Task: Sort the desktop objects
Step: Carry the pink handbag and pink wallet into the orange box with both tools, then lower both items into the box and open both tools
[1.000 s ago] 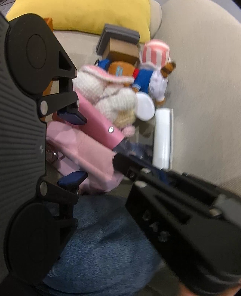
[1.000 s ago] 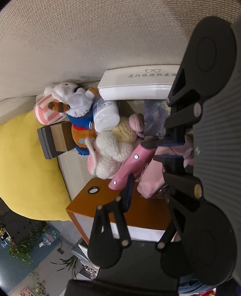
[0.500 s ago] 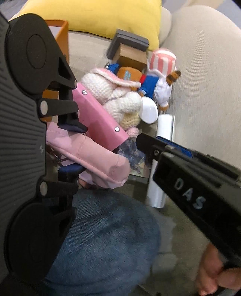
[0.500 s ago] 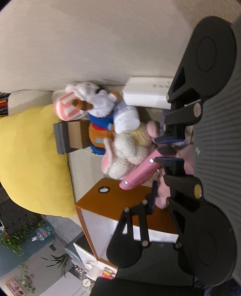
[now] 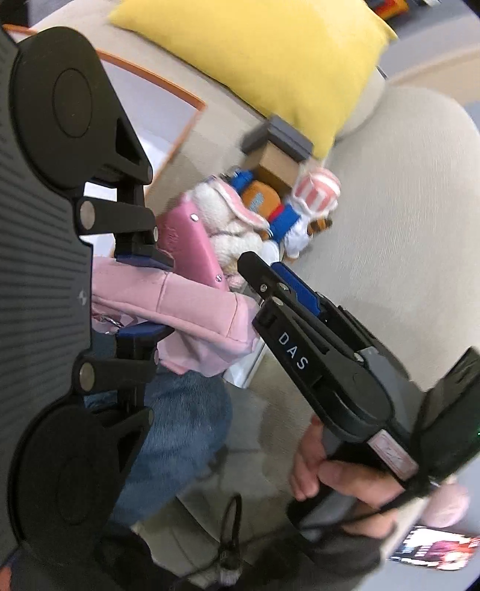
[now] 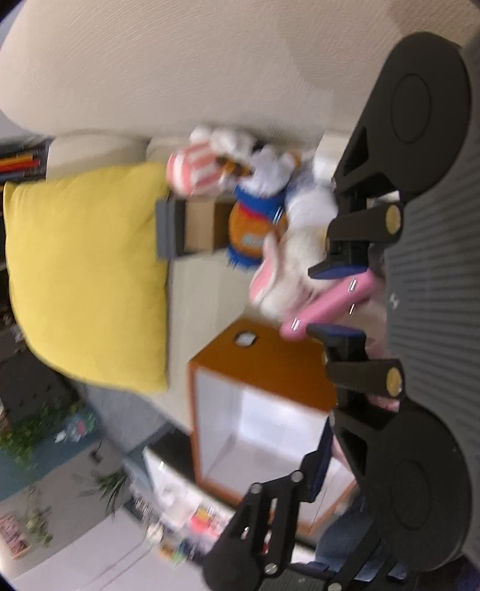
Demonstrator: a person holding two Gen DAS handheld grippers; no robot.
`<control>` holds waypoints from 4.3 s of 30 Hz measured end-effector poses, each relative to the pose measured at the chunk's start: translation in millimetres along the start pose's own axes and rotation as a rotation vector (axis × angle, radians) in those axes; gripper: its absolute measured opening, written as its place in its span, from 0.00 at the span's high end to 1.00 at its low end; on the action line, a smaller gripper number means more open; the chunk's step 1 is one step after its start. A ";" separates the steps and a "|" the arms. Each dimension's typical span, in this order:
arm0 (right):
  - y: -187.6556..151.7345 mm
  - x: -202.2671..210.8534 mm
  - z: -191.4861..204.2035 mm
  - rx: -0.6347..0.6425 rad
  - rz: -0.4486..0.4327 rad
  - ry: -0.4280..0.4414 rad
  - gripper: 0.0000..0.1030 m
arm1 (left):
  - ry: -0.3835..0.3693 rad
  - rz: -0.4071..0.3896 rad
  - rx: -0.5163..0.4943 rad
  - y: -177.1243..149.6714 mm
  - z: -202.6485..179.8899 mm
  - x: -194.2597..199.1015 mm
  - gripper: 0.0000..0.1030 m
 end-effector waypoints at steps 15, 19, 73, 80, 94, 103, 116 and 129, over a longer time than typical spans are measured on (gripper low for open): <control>-7.7 -74.4 16.7 0.265 0.234 -0.094 0.66 | 0.244 -0.028 0.423 -83.8 105.6 66.8 0.68; -12.7 -93.5 18.7 0.315 0.312 -0.081 0.66 | 0.294 -0.004 0.502 -111.2 124.5 60.5 0.68; 52.2 -251.0 191.8 -0.041 0.259 -0.061 0.81 | 0.548 0.047 0.831 -219.2 221.2 21.8 0.68; 59.2 -256.4 187.6 -0.082 0.252 -0.040 0.81 | 0.553 0.042 0.779 -213.8 221.3 16.7 0.66; 55.2 -261.6 196.4 -0.185 0.288 0.033 0.80 | 0.503 -0.041 0.718 -209.8 212.8 24.2 0.43; 60.1 -264.4 205.0 -0.199 0.282 0.043 0.80 | 0.485 -0.076 0.631 -216.1 197.2 53.9 0.39; 57.7 -252.8 240.2 -0.106 0.288 0.185 0.62 | 0.458 -0.018 0.572 -234.1 178.9 54.4 0.27; 16.3 -245.2 240.6 0.321 0.386 0.130 0.57 | 0.477 0.055 0.583 -264.9 190.3 26.3 0.27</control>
Point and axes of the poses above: each gripper's, at about its wrist camera, not at the fingertips, and x roughly against the way its jaws point, z to its left, y to its top, the point moved 9 cm from there along -x, roughly the way its jaws point, and after that the axes turned 2 degrees about y, right-handed, at the moved point
